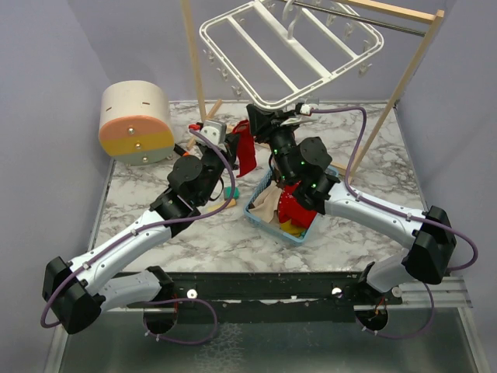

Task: Clip the socks to the hanger
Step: Clamp the sock onto the hanger.

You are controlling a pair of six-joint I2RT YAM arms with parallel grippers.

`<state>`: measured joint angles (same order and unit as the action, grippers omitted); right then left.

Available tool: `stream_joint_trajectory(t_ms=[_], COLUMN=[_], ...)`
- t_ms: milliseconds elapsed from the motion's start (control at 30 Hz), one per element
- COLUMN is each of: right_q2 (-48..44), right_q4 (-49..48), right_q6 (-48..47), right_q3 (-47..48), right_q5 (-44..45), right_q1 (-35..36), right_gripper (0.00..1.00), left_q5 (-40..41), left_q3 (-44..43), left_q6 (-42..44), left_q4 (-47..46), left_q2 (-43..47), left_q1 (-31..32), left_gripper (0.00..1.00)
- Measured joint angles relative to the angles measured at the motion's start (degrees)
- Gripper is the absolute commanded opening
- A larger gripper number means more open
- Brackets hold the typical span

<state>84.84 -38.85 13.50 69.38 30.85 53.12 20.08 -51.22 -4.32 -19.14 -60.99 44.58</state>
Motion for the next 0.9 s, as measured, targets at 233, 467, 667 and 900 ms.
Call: stream_joint_trajectory(t_ms=[233,467,667,900], right_q2=[0.07,0.17,0.24,0.24], right_q4=[1.53,2.45,2.8,3.06], right_q6=[0.42,0.68,0.7,0.94], right_q3=[0.76,0.85,0.87,0.87], right_q5=[0.42,0.98,1.42,1.81], right_q1=[0.02,0.02,0.02,0.02], right_gripper=[0.01,0.01,0.01,0.01], left_q5=[-0.28,-0.31,-0.26,0.09], left_q3=[-0.96,-1.01,-1.07,-1.07], left_q6=[-0.42,-0.42,-0.37,0.07], left_q4=[-0.04,-0.02,-0.02,-0.02], left_q2=[-0.42,-0.76,-0.85,-1.18], left_q1=[0.0,0.0,0.0,0.0], left_gripper=[0.0,0.0,0.0,0.0])
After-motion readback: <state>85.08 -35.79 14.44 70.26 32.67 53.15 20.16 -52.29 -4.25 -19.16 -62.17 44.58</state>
